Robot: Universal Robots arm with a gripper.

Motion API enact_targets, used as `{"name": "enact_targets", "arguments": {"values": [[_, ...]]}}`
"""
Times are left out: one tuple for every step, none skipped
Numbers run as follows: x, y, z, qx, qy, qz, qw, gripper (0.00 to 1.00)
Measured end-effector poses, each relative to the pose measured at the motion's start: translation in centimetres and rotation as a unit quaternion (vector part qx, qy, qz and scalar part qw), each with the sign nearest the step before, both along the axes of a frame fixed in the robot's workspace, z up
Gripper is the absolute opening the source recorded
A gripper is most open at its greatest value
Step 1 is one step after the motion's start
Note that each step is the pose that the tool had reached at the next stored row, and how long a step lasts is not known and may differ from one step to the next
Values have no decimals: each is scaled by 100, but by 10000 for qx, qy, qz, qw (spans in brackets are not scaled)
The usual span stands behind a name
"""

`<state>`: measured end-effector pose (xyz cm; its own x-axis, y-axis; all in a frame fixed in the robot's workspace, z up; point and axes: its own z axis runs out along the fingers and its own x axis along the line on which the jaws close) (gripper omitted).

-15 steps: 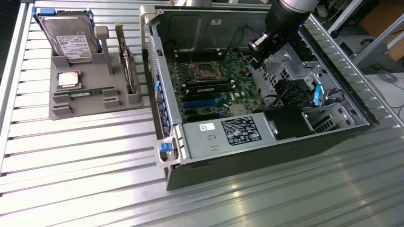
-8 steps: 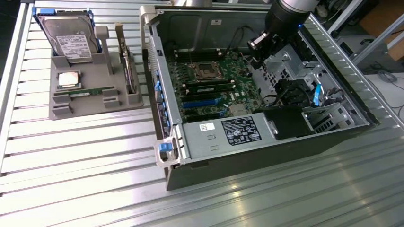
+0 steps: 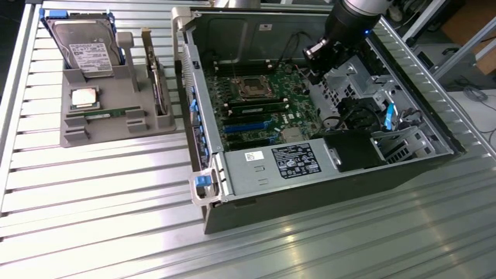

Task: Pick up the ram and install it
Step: 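Press down the ram until it locks into place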

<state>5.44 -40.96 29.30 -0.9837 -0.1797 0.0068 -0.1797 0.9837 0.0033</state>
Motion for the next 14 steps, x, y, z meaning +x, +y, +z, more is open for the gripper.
{"name": "enact_targets", "arguments": {"values": [[0,0,0,0,0,-81,10000,10],[0,0,0,0,0,-145,9999,10],[0,0,0,1,0,-201,9998,10],[0,0,0,0,0,-257,9997,10],[0,0,-1,0,0,-300,9995,10],[0,0,-1,0,0,-347,9994,10],[0,0,-1,1,0,-418,9991,10],[0,0,-1,0,0,-466,9989,10],[0,0,-1,0,0,-531,9986,10],[0,0,-1,0,0,-610,9981,10],[0,0,-1,0,0,-661,9978,10],[0,0,-1,0,0,-731,9973,10],[0,0,-1,1,0,-779,9970,10],[0,0,-1,0,0,-833,9965,10]]}}
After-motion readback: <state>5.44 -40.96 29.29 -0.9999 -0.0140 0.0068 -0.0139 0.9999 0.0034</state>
